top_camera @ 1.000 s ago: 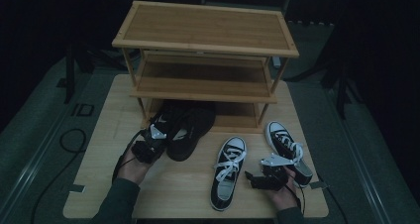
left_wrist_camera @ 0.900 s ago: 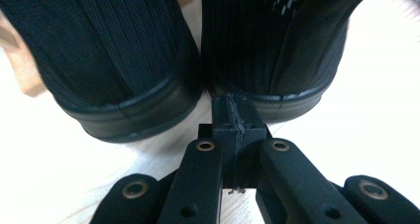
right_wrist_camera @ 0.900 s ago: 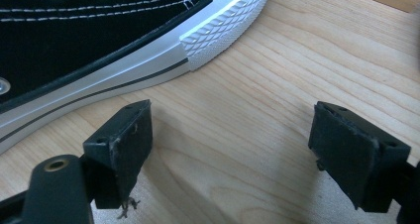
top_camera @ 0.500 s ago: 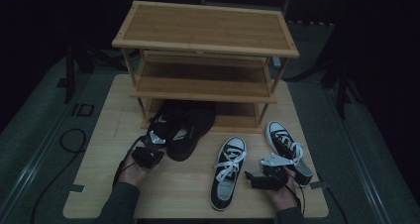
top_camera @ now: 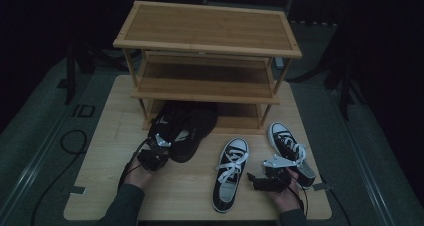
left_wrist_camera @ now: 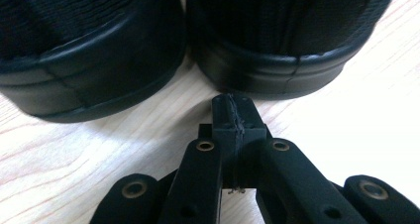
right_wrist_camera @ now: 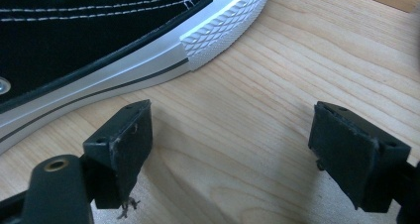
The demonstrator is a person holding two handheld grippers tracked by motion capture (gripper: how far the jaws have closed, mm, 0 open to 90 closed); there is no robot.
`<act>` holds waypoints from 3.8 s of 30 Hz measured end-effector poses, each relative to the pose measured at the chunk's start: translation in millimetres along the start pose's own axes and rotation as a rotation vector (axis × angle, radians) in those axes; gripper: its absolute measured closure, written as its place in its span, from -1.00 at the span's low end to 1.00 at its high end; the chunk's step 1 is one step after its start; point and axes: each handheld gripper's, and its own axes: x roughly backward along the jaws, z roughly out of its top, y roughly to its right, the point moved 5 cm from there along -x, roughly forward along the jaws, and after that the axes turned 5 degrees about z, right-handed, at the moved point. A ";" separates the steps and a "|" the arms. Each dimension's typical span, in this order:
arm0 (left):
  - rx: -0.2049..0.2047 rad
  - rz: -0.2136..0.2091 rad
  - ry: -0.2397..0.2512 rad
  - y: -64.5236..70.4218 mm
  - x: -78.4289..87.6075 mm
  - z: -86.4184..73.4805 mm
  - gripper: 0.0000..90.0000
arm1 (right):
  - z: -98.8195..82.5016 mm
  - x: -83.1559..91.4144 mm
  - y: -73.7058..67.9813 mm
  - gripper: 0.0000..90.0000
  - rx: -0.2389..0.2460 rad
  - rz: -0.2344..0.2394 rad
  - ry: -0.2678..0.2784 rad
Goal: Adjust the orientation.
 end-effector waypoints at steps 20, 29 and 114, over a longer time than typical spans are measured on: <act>-0.027 -0.034 0.022 26.9 -3.4 11.1 1.00 | 0.1 -0.1 -0.1 -0.62 0.000 0.001 0.000; -0.079 -0.046 0.029 44.0 -3.7 15.6 0.99 | 0.1 -0.1 -0.2 -0.62 0.000 0.000 0.000; -0.133 -0.054 0.048 75.7 -37.7 87.3 0.99 | 0.4 -0.5 -0.3 -0.63 0.005 0.004 -0.001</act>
